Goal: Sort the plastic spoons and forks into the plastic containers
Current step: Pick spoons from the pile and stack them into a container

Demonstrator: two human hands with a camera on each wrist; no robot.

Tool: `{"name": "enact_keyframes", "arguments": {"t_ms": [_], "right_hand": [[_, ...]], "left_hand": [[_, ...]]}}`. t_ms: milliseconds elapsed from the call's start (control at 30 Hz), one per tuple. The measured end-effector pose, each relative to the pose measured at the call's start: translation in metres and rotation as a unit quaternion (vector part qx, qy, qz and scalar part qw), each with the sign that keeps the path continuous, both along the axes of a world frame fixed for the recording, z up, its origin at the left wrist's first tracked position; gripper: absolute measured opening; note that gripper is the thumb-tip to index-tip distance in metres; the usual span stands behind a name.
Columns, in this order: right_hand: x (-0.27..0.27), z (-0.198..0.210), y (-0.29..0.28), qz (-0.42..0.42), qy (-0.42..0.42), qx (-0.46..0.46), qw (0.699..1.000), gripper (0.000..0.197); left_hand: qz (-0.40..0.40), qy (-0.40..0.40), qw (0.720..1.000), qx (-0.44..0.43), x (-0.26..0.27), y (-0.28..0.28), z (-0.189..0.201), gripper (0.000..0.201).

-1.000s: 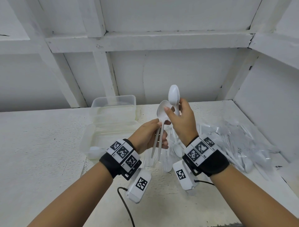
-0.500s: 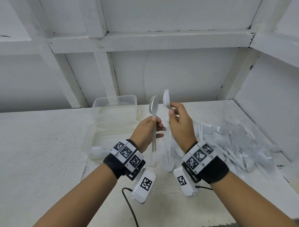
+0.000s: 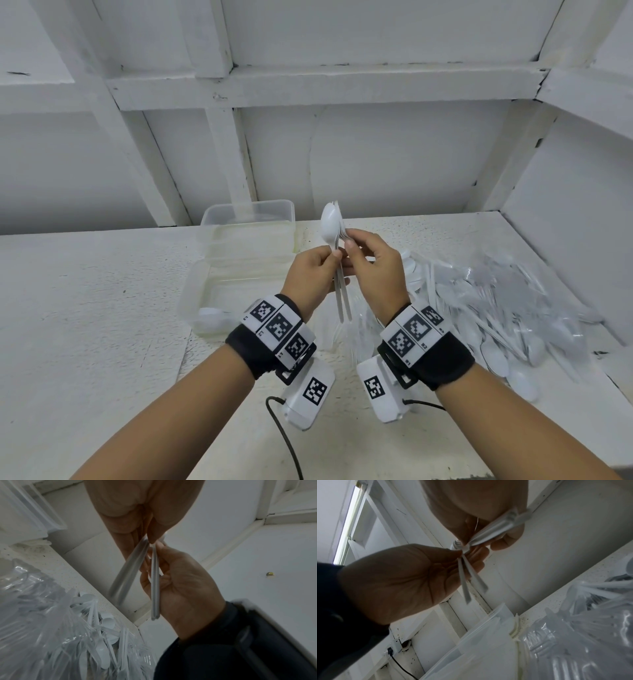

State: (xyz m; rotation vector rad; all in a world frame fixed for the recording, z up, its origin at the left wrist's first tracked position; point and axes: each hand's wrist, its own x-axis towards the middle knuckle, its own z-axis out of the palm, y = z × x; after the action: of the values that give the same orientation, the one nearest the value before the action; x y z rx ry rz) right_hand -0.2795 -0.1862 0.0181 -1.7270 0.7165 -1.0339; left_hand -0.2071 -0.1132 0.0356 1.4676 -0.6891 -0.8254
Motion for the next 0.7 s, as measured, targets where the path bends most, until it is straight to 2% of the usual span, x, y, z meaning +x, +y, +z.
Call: {"name": "enact_keyframes", "arguments": {"t_ms": [200, 267, 367, 600, 700], "right_hand": [[0.007, 0.001, 0.004, 0.0, -0.001, -0.029, 1.0, 0.022], [0.007, 0.001, 0.003, 0.003, 0.004, -0.05, 0.999, 0.023], [0.007, 0.002, 0.004, 0.006, 0.02, -0.058, 0.998, 0.024], [0.009, 0.007, 0.008, 0.033, 0.006, -0.013, 0.999, 0.026], [0.009, 0.01, 0.008, 0.043, 0.028, -0.011, 0.999, 0.027]], "left_hand": [[0.03, -0.039, 0.999, 0.002, -0.003, 0.001, 0.005, 0.024], [0.04, -0.042, 0.998, 0.003, -0.002, 0.001, 0.004, 0.018], [0.042, -0.036, 0.998, 0.0, 0.002, 0.0, 0.004, 0.021], [-0.013, 0.085, 0.996, -0.037, 0.006, 0.005, 0.006, 0.026], [-0.039, 0.129, 0.99, -0.046, 0.01, 0.008, 0.005, 0.025]]}}
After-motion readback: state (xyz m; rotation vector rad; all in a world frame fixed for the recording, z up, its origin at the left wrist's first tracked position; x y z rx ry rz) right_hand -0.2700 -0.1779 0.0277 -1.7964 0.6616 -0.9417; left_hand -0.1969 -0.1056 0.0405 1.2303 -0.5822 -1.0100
